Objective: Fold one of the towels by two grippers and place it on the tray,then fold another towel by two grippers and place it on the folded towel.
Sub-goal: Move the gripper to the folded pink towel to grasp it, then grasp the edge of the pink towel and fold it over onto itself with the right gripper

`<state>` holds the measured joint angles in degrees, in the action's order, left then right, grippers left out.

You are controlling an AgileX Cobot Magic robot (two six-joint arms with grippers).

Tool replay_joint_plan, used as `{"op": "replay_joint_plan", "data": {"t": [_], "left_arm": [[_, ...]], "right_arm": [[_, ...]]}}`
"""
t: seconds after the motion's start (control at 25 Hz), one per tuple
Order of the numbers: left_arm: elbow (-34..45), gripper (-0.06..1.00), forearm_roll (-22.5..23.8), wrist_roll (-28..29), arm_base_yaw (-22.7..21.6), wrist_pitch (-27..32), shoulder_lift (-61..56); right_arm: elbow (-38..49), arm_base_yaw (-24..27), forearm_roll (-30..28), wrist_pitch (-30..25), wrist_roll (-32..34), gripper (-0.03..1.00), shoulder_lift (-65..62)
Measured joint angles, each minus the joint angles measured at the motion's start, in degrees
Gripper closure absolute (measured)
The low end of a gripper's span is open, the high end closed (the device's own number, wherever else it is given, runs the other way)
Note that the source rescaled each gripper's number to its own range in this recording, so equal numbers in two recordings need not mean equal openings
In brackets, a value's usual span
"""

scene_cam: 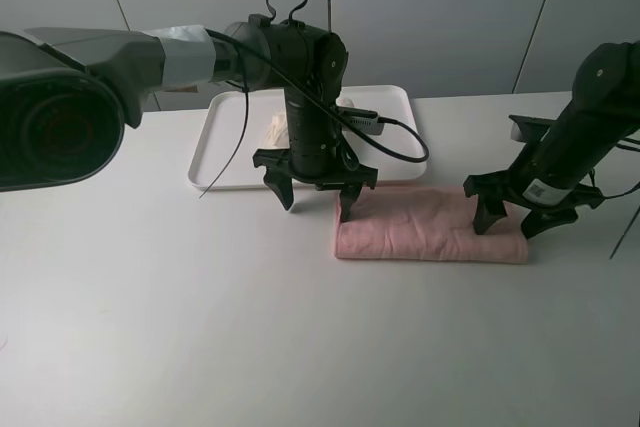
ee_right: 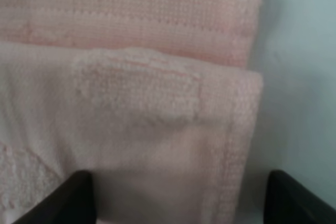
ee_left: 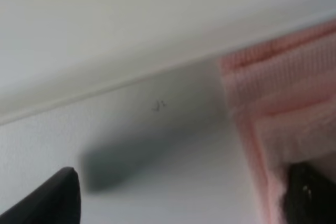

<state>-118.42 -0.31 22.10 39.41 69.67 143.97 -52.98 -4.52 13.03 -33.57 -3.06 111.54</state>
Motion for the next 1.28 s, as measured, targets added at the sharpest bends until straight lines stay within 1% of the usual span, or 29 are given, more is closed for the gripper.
{"op": "replay_joint_plan", "data": {"t": [0.04,0.12,0.2,0.28,0.32,0.64,0.8,0.96,1.28], "left_arm": [[0.0,-0.05,0.0,-0.4,0.0,0.0,0.0],[0.0,-0.05,0.0,-0.8,0.0,-0.2,0.0],[0.0,-0.05,-0.1,-0.8,0.0,-0.2,0.0],[0.0,-0.05,-0.2,-1.0,0.0,-0.2,0.0],[0.0,-0.05,-0.2,-0.9,0.0,-0.2,0.0],[0.0,-0.05,-0.2,-1.0,0.0,-0.2,0.0],[0.0,-0.05,-0.2,-1.2,0.0,-0.2,0.0],[0.0,-0.05,-0.2,-1.3,0.0,-0.2,0.0],[0.0,-0.05,-0.2,-1.3,0.0,-0.2,0.0]], "right_arm": [[0.0,-0.2,-1.7,0.1,1.4,0.35,0.3],[0.0,-0.4,-3.4,0.3,3.1,0.49,0.5],[0.0,-0.6,-3.2,0.5,3.9,0.65,0.7],[0.0,-0.8,-1.8,0.6,4.2,0.85,0.9],[-0.1,-0.9,-1.5,0.6,4.2,0.90,0.9],[-0.5,-0.9,-1.2,-0.6,2.4,0.90,0.9],[-0.5,-0.6,2.0,-1.4,-1.5,0.90,0.4],[0.4,-0.6,6.1,-3.8,-5.3,0.90,-2.3],[0.5,-0.6,9.4,-5.9,-6.8,0.90,-9.3]]}}
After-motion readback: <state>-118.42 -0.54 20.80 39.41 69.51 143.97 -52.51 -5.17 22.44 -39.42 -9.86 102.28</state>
